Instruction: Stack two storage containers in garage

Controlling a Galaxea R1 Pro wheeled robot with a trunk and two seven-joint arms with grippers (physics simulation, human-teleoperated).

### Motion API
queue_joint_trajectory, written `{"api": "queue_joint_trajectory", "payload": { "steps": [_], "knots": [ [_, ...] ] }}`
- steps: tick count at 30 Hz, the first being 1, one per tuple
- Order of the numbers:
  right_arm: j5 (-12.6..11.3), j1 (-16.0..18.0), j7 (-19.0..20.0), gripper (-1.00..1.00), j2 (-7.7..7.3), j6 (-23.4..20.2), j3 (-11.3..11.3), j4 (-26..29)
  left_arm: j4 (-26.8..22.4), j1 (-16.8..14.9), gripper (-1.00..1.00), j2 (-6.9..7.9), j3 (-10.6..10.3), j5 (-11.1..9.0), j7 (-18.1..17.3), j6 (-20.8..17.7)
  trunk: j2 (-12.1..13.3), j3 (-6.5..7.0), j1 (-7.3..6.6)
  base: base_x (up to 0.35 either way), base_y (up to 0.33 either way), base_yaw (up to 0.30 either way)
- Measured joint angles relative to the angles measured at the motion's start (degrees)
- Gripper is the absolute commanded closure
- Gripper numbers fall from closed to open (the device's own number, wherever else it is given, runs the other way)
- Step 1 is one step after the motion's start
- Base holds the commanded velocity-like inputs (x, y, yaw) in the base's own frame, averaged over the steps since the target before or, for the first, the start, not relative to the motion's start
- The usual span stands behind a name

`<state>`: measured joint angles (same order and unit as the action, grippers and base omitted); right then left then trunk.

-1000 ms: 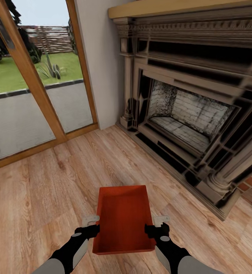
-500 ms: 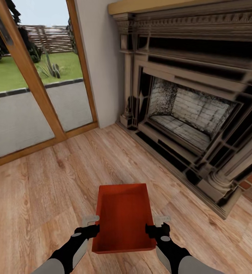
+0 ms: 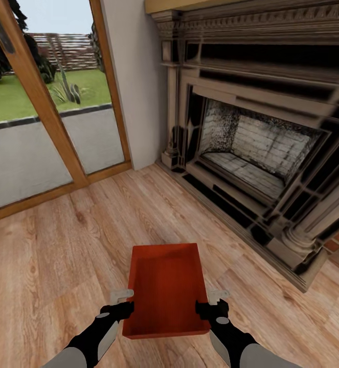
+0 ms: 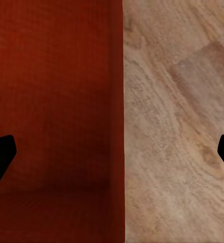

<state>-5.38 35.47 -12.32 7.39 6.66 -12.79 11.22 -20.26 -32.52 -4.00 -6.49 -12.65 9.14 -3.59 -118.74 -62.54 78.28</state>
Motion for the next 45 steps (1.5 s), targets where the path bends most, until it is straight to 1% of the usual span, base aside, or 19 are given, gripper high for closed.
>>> {"api": "queue_joint_trajectory", "payload": {
  "steps": [30, 45],
  "knots": [
    [-0.1, 0.0, 0.2, -1.0, 0.03, 0.0, 0.0, 0.0, 0.0, 0.0, -1.0, 0.0, 0.0, 0.0, 0.0, 0.0, -12.0, -5.39, 6.59, 0.0, 0.0, 0.0],
    [0.1, 0.0, 0.2, -1.0, -0.02, 0.1, -0.1, 0.1, 0.0, 0.0, -1.0, 0.0, 0.0, -0.1, 0.0, 0.1, -12.0, -5.39, 6.6, 0.0, 0.0, 0.0]
  ]
}}
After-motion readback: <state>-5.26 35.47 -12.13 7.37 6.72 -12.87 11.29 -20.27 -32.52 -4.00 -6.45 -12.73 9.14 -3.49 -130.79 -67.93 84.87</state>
